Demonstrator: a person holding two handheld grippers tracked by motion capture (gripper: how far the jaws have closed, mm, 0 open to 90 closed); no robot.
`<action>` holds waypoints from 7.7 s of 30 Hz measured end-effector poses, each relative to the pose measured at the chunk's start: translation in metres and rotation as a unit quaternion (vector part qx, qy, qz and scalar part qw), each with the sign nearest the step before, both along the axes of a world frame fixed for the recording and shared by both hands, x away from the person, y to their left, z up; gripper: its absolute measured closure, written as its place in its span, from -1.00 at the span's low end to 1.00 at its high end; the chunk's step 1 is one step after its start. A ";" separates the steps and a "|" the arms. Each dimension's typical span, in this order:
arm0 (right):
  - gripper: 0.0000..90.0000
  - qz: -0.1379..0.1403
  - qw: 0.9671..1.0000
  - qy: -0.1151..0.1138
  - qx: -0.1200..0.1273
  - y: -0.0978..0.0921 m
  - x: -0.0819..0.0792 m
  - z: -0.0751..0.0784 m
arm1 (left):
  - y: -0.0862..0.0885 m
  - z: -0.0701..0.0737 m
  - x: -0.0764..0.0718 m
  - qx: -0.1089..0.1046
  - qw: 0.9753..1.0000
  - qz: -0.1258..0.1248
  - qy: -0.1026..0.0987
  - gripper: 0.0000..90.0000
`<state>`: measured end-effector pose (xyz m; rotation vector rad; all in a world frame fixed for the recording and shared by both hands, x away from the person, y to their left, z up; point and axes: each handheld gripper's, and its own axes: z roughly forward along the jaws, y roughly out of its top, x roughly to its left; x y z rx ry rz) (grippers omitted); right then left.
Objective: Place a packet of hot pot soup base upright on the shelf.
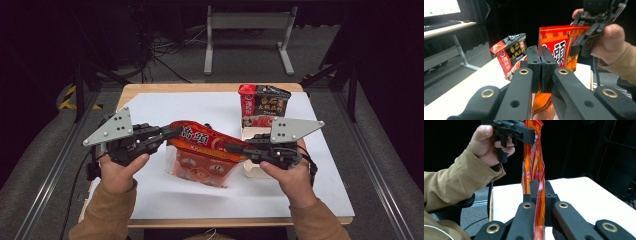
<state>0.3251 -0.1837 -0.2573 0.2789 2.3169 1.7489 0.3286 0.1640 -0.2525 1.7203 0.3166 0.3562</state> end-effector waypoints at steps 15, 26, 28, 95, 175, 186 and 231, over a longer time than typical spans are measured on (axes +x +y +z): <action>1.00 -0.051 0.998 -0.011 -0.044 -0.002 -0.009 0.043 | 0.015 -0.007 0.014 -0.006 0.999 0.051 0.003 0.45; 1.00 -0.082 0.994 -0.030 -0.058 -0.009 -0.011 0.075 | 0.019 -0.016 0.026 0.014 0.997 0.080 0.018 0.15; 1.00 -0.087 0.994 -0.032 -0.057 -0.012 -0.010 0.080 | 0.020 -0.017 0.029 0.015 0.996 0.082 0.023 0.13; 1.00 -0.260 0.965 0.002 -0.020 -0.101 0.051 0.045 | 0.027 -0.055 0.069 0.064 0.985 0.096 0.132 -0.07; 0.07 -0.365 0.930 0.038 0.030 -0.176 0.027 -0.031 | -0.003 -0.118 0.122 0.151 0.960 0.153 0.181 -0.28; -0.05 -0.386 0.922 0.039 0.020 -0.185 0.018 -0.048 | -0.008 -0.125 0.128 0.146 0.958 0.152 0.196 -0.30; -0.18 -0.402 0.911 0.081 -0.034 -0.190 0.025 -0.091 | -0.031 -0.179 0.160 0.165 0.932 0.126 0.299 -0.30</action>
